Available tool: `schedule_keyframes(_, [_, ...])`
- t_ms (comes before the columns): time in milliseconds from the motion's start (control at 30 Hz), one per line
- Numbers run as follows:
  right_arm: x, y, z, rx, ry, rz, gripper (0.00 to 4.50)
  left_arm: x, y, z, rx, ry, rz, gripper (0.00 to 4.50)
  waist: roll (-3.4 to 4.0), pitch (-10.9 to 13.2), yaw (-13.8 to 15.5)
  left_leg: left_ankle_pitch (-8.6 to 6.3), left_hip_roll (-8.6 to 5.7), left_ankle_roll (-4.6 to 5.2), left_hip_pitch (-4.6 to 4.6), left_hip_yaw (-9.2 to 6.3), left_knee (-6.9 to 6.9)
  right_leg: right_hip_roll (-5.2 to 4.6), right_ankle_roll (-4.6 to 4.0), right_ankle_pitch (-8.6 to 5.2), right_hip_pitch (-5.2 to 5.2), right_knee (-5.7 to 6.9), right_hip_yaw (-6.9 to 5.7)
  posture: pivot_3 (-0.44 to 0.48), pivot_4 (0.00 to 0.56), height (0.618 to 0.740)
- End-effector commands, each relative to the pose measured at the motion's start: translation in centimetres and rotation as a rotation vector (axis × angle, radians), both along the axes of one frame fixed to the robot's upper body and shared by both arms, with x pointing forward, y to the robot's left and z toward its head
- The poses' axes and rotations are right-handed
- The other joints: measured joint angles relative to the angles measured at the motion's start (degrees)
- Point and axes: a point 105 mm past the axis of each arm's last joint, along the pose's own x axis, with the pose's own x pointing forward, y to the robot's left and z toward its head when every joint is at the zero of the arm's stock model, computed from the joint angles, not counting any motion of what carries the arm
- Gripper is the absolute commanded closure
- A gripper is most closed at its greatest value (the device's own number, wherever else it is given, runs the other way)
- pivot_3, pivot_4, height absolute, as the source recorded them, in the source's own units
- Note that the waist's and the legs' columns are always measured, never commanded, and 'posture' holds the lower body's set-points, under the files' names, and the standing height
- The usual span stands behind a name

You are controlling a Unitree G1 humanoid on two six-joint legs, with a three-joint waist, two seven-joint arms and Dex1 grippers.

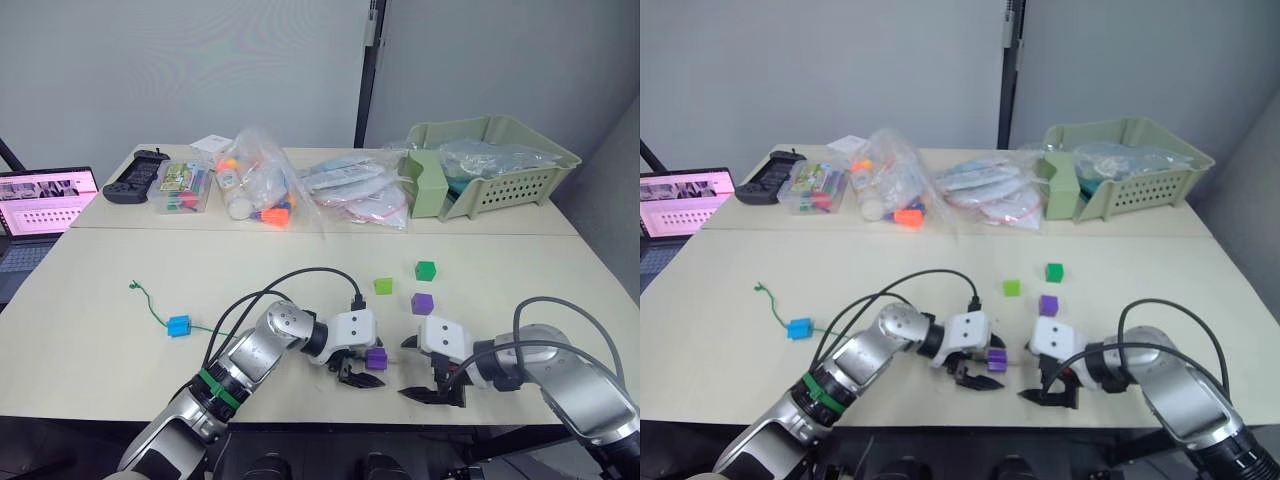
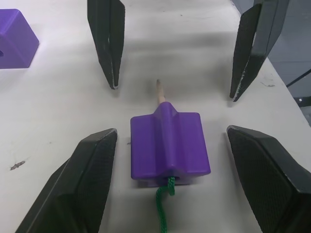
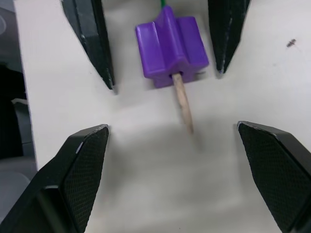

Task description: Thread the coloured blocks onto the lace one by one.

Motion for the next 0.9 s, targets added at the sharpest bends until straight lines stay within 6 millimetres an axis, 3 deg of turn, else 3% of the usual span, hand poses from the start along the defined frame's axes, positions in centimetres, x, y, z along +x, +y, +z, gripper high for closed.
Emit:
schedule_keyframes(33, [0.4, 0.1, 0.5, 0.007, -0.048, 0.009, 0.01, 0.2, -0.4, 0.8, -0.014, -0.03, -0.001, 0.96, 0.0, 0.0, 0.0, 0.0, 0.0, 0.0, 0.0, 0.0, 0.0, 0.0, 0.0, 0.0, 0.0, 0.0, 0.0, 0.0, 0.15, 0.74])
schedule_keyframes(267, [0.4, 0.3, 0.2, 0.009, -0.05, 0.025, 0.0, 0.2, -0.1, 0.8, -0.009, -0.02, 0.003, 3.1, 0.0, 0.0, 0.0, 0.0, 0.0, 0.0, 0.0, -0.01, 0.01, 0.0, 0.0, 0.0, 0.01, 0.0, 0.0, 0.0, 0.15, 0.74])
schedule_keyframes(433, [0.6, 0.8, 0.2, 0.017, -0.054, 0.042, 0.0, 0.2, 0.0, 0.7, -0.006, -0.019, 0.002, 3.12, 0.0, 0.0, 0.0, 0.0, 0.0, 0.0, 0.02, -0.01, 0.0, 0.0, 0.0, 0.0, 0.02, 0.0, 0.0, 0.0, 0.15, 0.74])
schedule_keyframes(633, [0.7, 1.0, -0.2, 0.01, -0.05, 0.05, 1.82, 0.2, 0.1, 0.7, -0.004, -0.019, -0.001, 3.12, 0.0, 0.0, 0.0, 0.0, 0.0, 0.0, 0.01, -0.02, 0.01, 0.0, 0.0, 0.0, 0.02, 0.0, 0.0, 0.0, 0.15, 0.74])
schedule_keyframes(700, [0.6, 0.8, -0.4, 0.0, -0.048, 0.051, 2.74, 0.2, 0.2, 0.8, -0.003, -0.018, -0.002, 3.12, 0.0, 0.0, 0.0, 0.0, 0.0, 0.0, 0.02, -0.02, 0.01, 0.0, 0.0, 0.0, 0.02, 0.0, 0.0, 0.0, 0.15, 0.74])
schedule_keyframes(900, [0.8, 0.4, -0.6, -0.003, -0.056, 0.044, 4.47, 0.3, 1.1, 0.9, -0.008, -0.011, 0.003, 3.12, 0.0, 0.0, 0.0, 0.0, 0.0, 0.0, 0.03, -0.02, 0.01, 0.01, 0.0, 0.0, 0.03, 0.0, 0.0, 0.0, 0.15, 0.74])
